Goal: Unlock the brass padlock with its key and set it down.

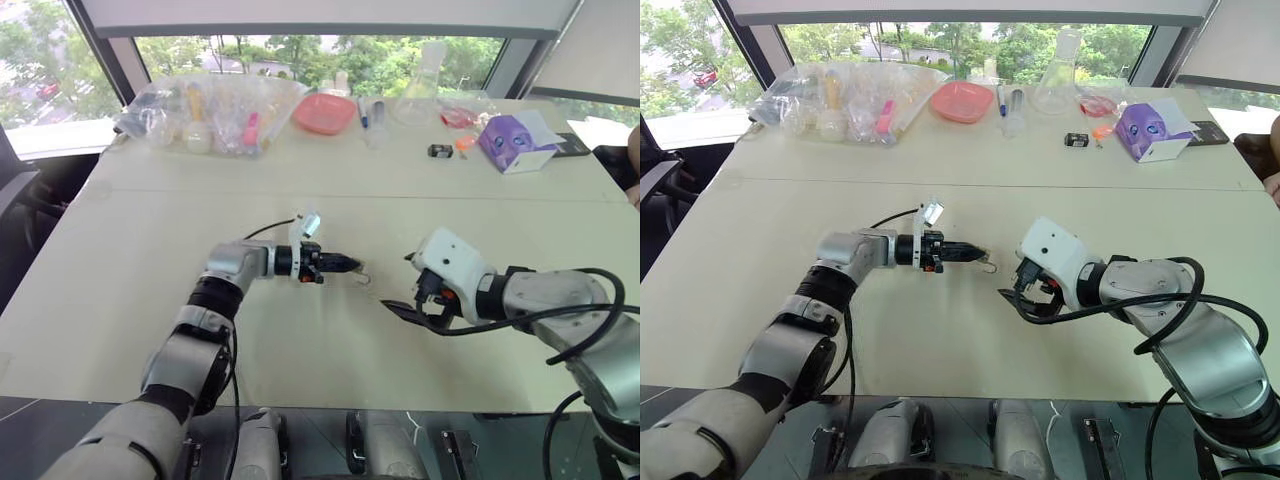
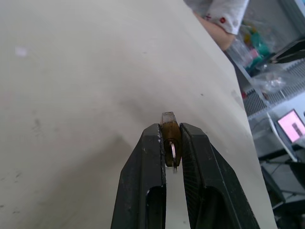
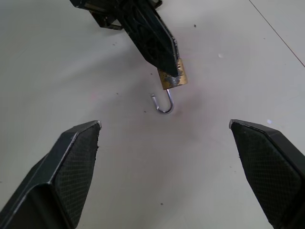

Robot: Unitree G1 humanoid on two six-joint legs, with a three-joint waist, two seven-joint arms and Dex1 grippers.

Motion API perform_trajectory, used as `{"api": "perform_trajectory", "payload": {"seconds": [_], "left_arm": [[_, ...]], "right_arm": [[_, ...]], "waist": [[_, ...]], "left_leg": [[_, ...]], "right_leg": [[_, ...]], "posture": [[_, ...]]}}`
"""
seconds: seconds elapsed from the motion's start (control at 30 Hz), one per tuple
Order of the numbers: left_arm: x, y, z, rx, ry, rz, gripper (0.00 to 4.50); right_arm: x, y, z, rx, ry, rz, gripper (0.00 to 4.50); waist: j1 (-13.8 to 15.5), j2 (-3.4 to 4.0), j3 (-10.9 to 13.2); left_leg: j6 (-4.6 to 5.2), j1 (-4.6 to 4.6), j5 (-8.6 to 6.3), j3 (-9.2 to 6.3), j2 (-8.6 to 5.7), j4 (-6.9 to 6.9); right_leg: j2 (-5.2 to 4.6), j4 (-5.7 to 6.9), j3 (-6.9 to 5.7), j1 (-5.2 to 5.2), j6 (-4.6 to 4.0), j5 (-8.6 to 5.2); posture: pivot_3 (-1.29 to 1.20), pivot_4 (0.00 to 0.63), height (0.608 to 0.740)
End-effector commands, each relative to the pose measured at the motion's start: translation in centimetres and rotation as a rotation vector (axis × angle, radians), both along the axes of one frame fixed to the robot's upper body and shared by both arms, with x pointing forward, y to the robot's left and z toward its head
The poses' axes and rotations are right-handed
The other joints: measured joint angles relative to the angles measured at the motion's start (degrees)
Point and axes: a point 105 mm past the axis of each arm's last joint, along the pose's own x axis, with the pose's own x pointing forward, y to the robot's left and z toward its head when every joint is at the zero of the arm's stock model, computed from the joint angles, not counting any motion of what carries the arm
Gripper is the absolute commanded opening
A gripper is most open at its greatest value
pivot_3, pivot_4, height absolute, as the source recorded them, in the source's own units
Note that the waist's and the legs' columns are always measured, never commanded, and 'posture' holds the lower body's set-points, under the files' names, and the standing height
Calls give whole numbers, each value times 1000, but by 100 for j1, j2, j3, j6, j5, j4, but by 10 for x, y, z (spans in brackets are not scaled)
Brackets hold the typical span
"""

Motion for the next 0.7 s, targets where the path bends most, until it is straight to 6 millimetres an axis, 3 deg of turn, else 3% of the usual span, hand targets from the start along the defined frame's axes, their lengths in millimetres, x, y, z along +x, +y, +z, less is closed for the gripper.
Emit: {"api": "perform_trajectory", "payload": {"seconds": [0.03, 0.13, 0.3, 0.43, 0.57, 0.7], "left_arm": [[9, -7, 14, -18, -31, 12, 485], [11, -6, 15, -1, -40, 13, 1802], [21, 7, 14, 87, -97, 59, 4474], [36, 35, 21, 216, -287, 130, 4474], [22, 61, 46, 221, -439, 103, 4474], [9, 86, 56, 214, -485, 193, 4474]], "right_arm": [[1, 2, 10, 1, -56, 0, 4494], [2, 2, 10, 4, -62, -7, 4500], [2, 2, 9, 5, -62, -9, 4500], [3, 1, 9, 7, -62, -15, 4500], [7, -1, 7, 22, -78, -39, 4500], [30, -9, 12, 102, -182, -159, 4500]], "waist": [[0, 0, 0], [6, 0, 0], [2, 0, 0], [-38, -1, -1], [-30, 0, -1], [15, -1, -1]], "left_leg": [[1, 0, 0, 1, 0, 0], [1, 0, -1, 0, -1, 1], [1, 0, -1, 0, -1, 1], [2, 5, -1, 0, 1, 0], [-1, 5, 1, 0, 9, -9], [-25, 2, 14, 5, 5, 0]], "right_leg": [[-1, 0, 0, 0, 0, 0], [-2, -1, 0, 1, 0, 0], [-1, 0, 0, 1, 0, 0], [0, 1, 2, 2, 0, 0], [5, 5, 3, -6, -2, -1], [-6, 2, 2, 0, -1, 0]], "posture": [[0, 150, 733], [0, 150, 733], [0, 150, 733], [0, 150, 733], [0, 150, 733], [0, 150, 733]]}}
